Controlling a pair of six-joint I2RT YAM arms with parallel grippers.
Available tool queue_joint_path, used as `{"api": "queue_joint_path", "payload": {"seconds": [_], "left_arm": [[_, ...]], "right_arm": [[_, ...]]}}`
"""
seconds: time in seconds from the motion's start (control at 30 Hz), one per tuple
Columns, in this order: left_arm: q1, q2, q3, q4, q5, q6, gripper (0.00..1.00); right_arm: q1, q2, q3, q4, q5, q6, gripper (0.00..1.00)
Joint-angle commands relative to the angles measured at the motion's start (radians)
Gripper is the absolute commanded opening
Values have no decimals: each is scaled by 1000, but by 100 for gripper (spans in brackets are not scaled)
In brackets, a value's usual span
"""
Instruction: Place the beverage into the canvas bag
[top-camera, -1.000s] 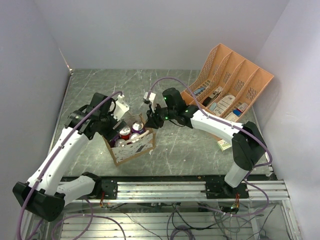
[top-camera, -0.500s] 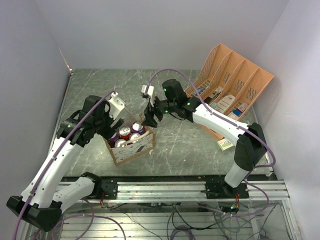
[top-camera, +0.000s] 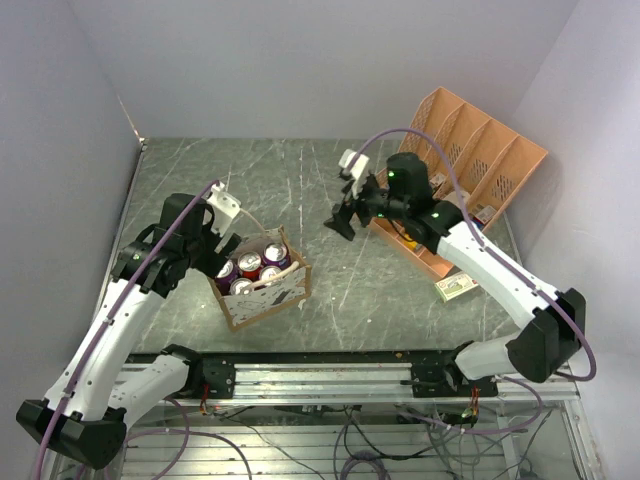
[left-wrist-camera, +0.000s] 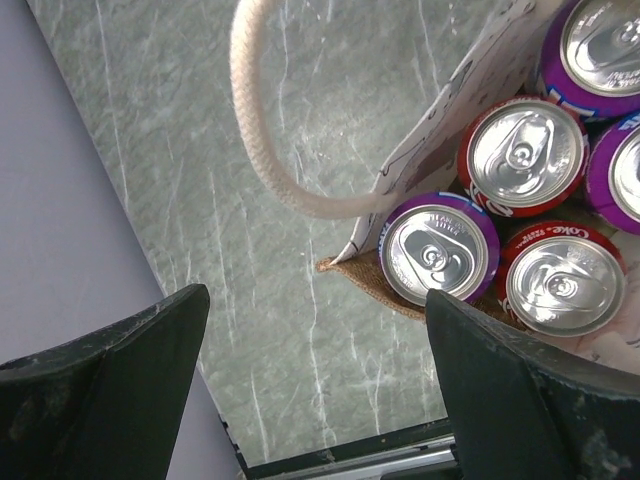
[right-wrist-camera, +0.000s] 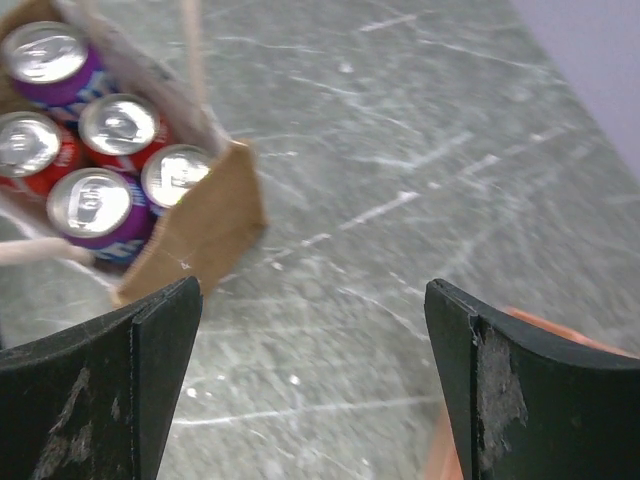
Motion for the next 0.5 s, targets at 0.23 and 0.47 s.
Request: {"api": "queue_joint_path", "payload": {"seconds": [0.23, 0.47], "left_arm": [[10, 72, -99, 82, -40, 53, 100], [10, 129, -138, 102, -26, 64, 100]], "right_arm": [[-134, -154, -126, 47, 14, 20, 94], [-170, -187, -148, 45, -9, 21, 95]]}}
